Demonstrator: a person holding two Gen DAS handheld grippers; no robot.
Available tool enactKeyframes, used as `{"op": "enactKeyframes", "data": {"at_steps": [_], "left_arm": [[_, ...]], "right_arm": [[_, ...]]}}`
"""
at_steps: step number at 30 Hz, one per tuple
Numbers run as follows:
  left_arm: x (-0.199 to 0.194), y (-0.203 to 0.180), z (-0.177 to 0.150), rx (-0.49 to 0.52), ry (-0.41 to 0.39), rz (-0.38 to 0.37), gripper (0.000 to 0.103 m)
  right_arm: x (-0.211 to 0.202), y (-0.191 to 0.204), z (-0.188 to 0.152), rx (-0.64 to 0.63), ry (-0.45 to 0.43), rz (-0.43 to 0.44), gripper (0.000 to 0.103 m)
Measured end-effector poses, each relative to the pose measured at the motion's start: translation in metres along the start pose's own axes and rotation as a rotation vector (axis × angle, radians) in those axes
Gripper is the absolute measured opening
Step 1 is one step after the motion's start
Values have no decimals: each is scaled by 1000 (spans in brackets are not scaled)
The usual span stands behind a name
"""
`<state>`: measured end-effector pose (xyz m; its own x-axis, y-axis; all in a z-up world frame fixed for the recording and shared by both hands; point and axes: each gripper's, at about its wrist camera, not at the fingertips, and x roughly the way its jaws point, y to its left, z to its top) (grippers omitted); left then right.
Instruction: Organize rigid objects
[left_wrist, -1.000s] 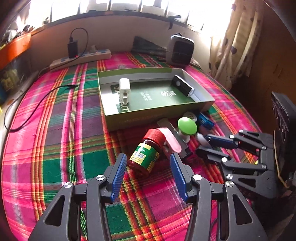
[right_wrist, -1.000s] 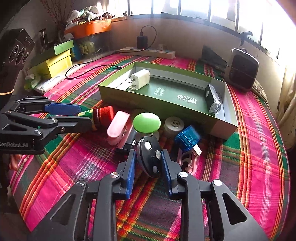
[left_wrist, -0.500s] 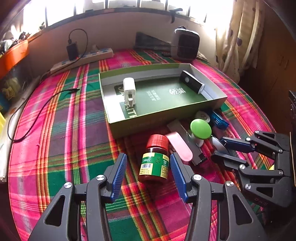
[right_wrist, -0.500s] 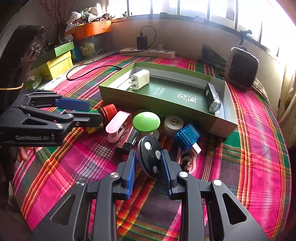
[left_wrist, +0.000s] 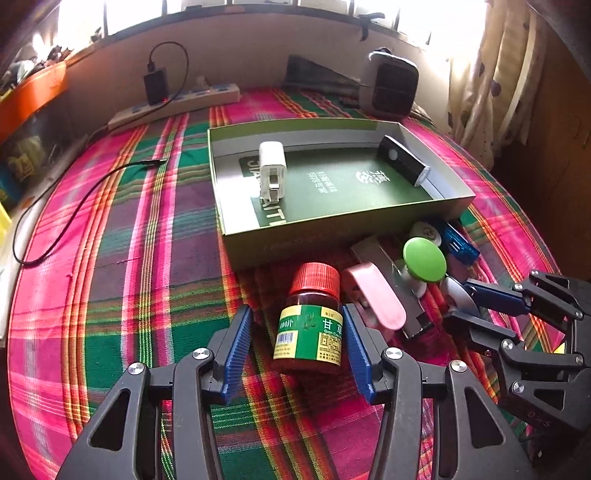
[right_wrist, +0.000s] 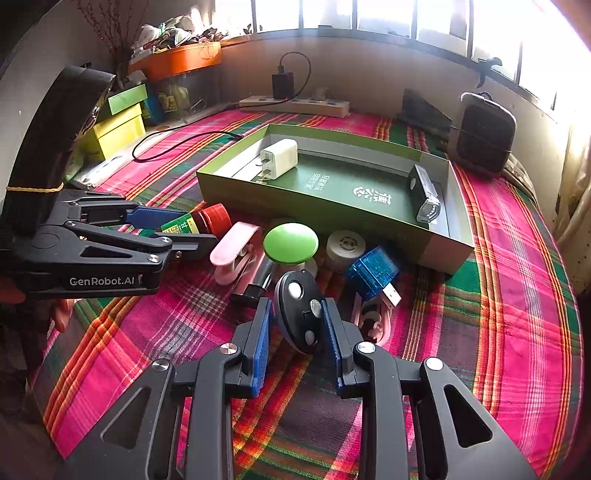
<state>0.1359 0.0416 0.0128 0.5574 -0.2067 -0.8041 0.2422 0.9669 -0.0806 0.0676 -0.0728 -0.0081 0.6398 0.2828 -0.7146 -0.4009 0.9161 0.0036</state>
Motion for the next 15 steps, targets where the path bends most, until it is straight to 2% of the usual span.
{"op": "enactKeyframes", "data": {"at_steps": [3, 8, 15], "left_arm": [[0, 1, -1, -7, -7, 6, 47], [-2, 5, -1, -31, -13, 31, 32], [-3, 6, -3, -45, -15, 39, 31]], "right_arm": [[0, 0, 0, 0, -1, -1, 28], [0, 0, 0, 2, -3, -1, 28], [-1, -1, -1, 3, -5, -1, 28]]}}
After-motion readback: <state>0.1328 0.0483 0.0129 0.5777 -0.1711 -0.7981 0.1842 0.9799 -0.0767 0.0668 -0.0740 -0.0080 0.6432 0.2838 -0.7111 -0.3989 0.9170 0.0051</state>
